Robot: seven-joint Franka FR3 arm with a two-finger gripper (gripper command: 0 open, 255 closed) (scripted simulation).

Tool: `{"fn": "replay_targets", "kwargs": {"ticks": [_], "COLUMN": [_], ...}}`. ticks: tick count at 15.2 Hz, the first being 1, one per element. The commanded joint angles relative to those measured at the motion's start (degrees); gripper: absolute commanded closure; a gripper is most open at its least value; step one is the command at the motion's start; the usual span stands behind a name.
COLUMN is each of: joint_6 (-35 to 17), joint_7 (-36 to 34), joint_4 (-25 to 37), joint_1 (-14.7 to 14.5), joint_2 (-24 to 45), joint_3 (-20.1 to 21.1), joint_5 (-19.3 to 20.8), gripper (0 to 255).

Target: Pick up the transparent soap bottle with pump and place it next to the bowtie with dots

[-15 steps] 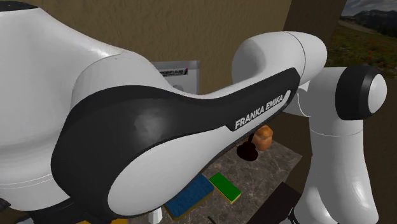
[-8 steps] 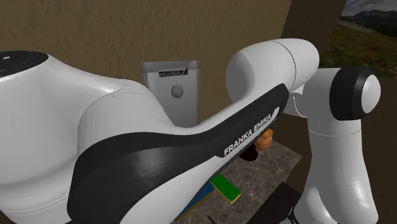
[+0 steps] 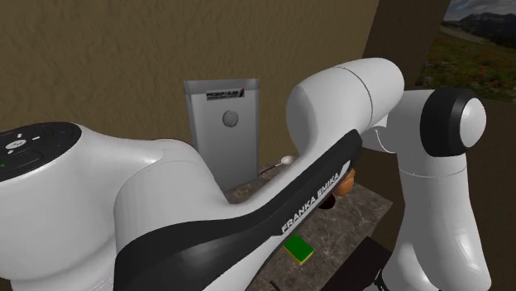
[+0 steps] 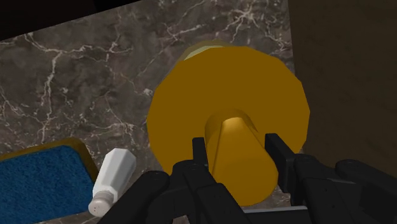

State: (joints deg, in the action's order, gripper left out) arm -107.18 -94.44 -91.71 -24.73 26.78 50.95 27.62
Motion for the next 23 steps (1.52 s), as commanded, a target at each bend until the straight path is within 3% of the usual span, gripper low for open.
{"fn": "replay_targets", "kwargs": {"ticks": [1, 10, 11, 16, 20, 23], "joint_6": [-1.4, -2.3, -2.3, -2.3, 3.8, 3.8], "joint_7": [-0.4, -0.7, -0.7, -0.7, 0.7, 0.7], "joint_4": [-1.2, -1.9, -1.9, -1.9, 3.1, 3.1], "joint_1": [0.1, 0.0, 0.0, 0.0, -0.4, -0.4], "joint_2": [0.3, 0.7, 0.7, 0.7, -1.2, -1.2], "joint_3": [-0.2, -0.4, -0.4, -0.4, 0.8, 0.8], "joint_5": [0.4, 0.8, 0.8, 0.8, -1.2, -1.2], "gripper": [255, 255, 0, 0, 0, 0]}}
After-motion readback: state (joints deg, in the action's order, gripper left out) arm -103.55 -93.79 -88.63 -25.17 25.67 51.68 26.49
